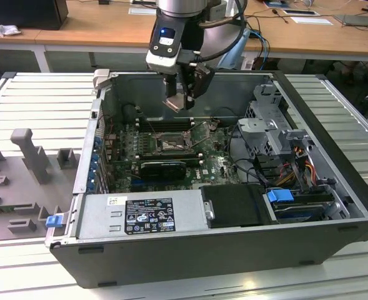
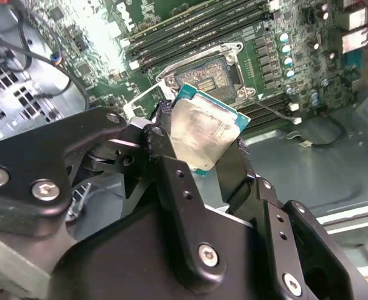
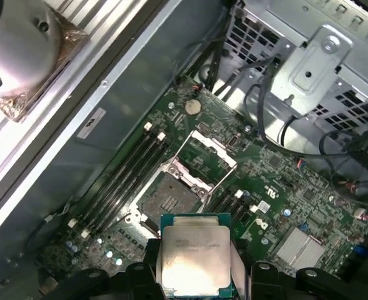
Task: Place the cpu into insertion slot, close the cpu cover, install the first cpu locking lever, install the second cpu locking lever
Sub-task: 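Place the cpu into insertion slot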
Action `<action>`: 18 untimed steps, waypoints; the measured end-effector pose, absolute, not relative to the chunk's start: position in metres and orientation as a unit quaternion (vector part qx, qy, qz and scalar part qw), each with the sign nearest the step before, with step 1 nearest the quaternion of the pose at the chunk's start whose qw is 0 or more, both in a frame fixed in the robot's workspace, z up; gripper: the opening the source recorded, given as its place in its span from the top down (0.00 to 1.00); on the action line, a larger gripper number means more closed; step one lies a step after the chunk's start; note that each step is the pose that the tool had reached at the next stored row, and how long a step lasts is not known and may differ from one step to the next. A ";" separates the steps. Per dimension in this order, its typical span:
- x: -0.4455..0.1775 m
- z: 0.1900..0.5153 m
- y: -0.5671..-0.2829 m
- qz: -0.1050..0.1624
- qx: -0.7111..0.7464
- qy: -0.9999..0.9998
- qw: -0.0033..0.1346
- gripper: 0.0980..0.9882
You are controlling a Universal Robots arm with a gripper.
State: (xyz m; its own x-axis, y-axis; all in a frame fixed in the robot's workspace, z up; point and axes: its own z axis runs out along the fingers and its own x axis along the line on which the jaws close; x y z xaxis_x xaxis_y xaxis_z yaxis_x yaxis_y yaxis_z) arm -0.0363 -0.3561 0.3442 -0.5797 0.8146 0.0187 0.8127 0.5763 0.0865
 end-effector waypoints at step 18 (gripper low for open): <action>-0.036 0.326 -0.356 0.039 0.631 0.775 0.020 0.52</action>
